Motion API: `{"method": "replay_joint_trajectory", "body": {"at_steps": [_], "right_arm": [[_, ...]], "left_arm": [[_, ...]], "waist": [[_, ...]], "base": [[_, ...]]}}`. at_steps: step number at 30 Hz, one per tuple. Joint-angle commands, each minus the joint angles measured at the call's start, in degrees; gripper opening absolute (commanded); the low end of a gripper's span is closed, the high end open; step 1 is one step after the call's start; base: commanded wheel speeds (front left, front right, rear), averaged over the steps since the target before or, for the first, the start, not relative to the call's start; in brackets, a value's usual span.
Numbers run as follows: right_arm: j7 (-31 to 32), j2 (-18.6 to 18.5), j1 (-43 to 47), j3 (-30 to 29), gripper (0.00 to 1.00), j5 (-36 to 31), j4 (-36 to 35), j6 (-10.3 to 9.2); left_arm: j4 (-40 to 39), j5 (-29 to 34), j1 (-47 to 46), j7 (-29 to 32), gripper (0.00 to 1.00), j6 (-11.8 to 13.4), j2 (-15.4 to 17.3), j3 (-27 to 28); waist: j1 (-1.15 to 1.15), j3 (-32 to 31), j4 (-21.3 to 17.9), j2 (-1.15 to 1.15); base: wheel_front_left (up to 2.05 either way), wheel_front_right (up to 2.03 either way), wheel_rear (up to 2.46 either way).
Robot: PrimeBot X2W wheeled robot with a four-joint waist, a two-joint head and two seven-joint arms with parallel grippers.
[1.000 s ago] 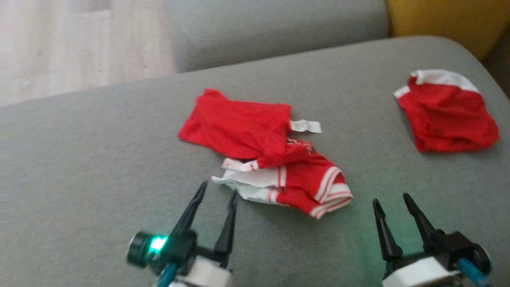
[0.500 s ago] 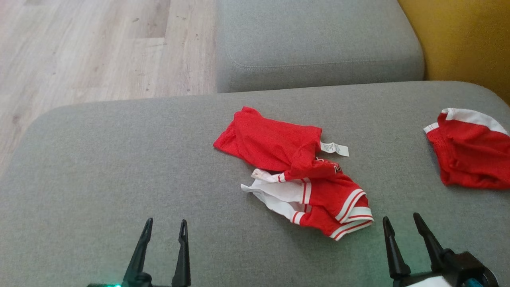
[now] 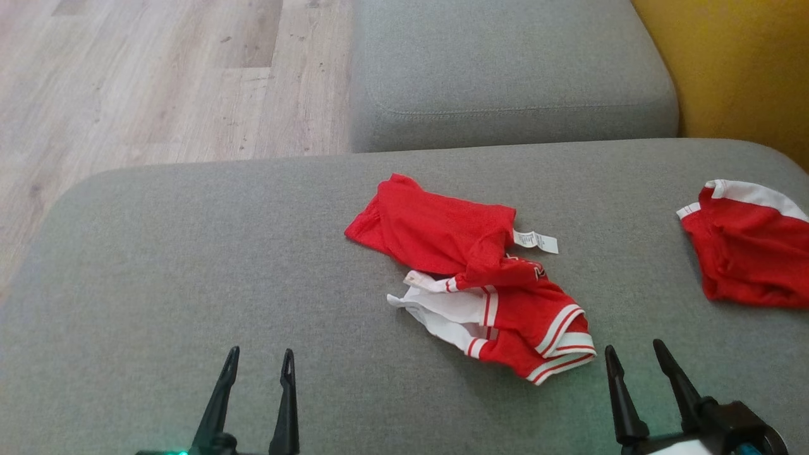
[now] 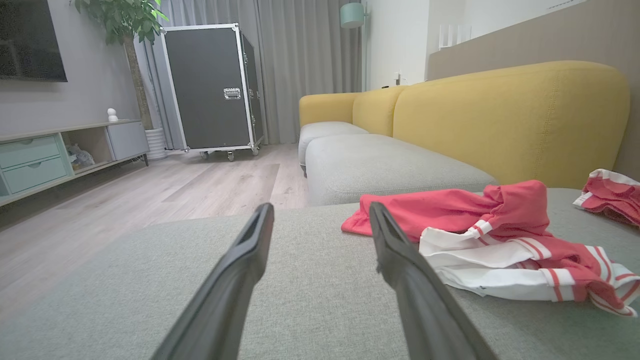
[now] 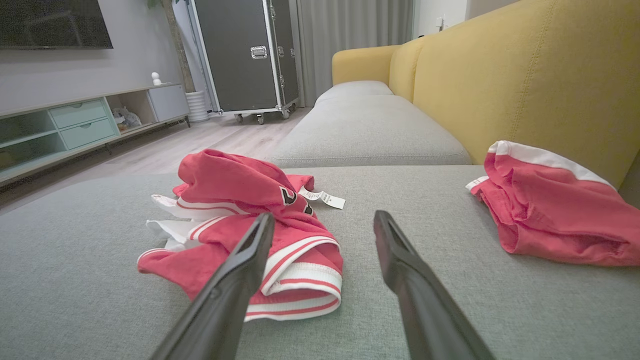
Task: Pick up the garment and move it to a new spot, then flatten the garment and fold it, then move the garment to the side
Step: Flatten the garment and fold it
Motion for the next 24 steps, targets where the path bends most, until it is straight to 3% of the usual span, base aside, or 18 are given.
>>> {"method": "replay_joint_trajectory", "body": {"at_steps": [1,17,24], "right_arm": [[-0.2,-0.4,-1.1,1.3,1.0,-0.5,-2.1,-0.04],[-0.2,-1.3,-1.4,2.1,1.0,-0.3,-2.3,-0.04],[-0.2,-1.6,-2.2,3.4,1.0,-0.3,-2.6,-0.04]], "left_arm": [[-1.4,0.7,-1.2,-0.4,1.0,-0.2,-0.7,2.2],[-0.3,1.2,-0.4,-0.4,1.0,-2.1,-2.0,2.8],[5.5,3.5,-3.6,-0.4,1.0,-6.2,-1.8,-1.4]], "waist": [[0.0,-0.1,0.1,-0.01],[0.0,0.1,0.1,-0.01],[0.0,1.4,-1.6,-0.01]], "base": [[0.0,0.0,0.0],[0.0,0.0,0.0],[0.0,0.0,0.0]]}}
